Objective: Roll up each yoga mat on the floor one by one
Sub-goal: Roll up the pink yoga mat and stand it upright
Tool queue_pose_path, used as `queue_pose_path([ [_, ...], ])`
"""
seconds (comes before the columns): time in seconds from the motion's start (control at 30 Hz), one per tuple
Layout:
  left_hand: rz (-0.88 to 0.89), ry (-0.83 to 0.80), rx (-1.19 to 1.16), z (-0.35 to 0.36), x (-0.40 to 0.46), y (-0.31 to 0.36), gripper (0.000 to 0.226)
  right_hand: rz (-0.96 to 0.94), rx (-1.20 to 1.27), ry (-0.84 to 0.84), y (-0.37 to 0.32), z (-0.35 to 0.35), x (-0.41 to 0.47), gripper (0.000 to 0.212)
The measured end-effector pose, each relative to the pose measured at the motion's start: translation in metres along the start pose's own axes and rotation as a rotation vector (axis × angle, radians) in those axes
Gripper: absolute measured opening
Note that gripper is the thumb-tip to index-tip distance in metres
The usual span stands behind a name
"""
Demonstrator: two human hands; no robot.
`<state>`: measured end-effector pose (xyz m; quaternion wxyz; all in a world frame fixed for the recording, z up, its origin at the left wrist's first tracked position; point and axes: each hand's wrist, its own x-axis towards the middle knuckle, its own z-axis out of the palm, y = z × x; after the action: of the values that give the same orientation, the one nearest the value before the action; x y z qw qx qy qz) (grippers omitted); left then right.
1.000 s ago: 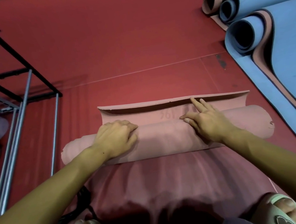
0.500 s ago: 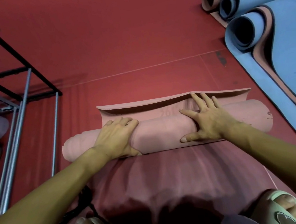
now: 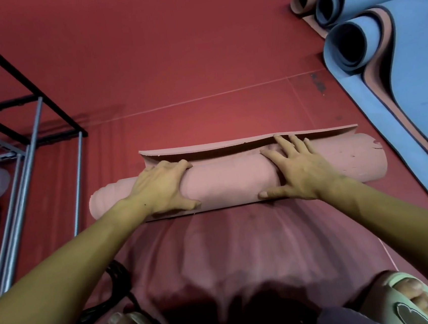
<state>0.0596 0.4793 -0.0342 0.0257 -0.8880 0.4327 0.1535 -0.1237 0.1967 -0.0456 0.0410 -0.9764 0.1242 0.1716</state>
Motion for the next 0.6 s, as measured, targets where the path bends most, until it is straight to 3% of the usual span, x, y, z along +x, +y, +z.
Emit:
queue_pose_path([
  [0.27, 0.01, 0.047, 0.192, 0.014, -0.007, -0.001, 0.136, -0.046, -0.194, 0.092, 0.003, -0.004, 0.003, 0.132],
  [0.43, 0.006, 0.114, 0.161, 0.018, -0.004, -0.001, 0.113, -0.052, -0.202, 0.121, 0.005, -0.001, 0.005, 0.132],
  [0.6, 0.028, -0.017, 0.097, 0.006, -0.002, -0.003, 0.104, -0.078, -0.073, 0.105, 0.007, -0.005, -0.001, 0.12],
])
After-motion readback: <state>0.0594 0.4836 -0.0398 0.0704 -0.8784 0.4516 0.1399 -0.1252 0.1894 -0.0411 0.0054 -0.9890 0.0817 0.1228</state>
